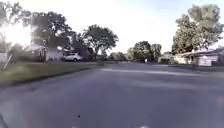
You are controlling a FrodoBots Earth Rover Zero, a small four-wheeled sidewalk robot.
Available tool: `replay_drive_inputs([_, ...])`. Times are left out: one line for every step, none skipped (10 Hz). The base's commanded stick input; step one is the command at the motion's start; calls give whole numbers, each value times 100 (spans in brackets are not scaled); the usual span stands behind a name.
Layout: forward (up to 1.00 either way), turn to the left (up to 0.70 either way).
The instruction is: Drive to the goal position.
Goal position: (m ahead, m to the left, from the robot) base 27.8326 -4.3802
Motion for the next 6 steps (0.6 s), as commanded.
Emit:
replay_drive_inputs([100,0])
replay_drive_inputs([100,0])
replay_drive_inputs([100,0])
replay_drive_inputs([100,0])
replay_drive_inputs([100,0])
replay_drive_inputs([100,0])
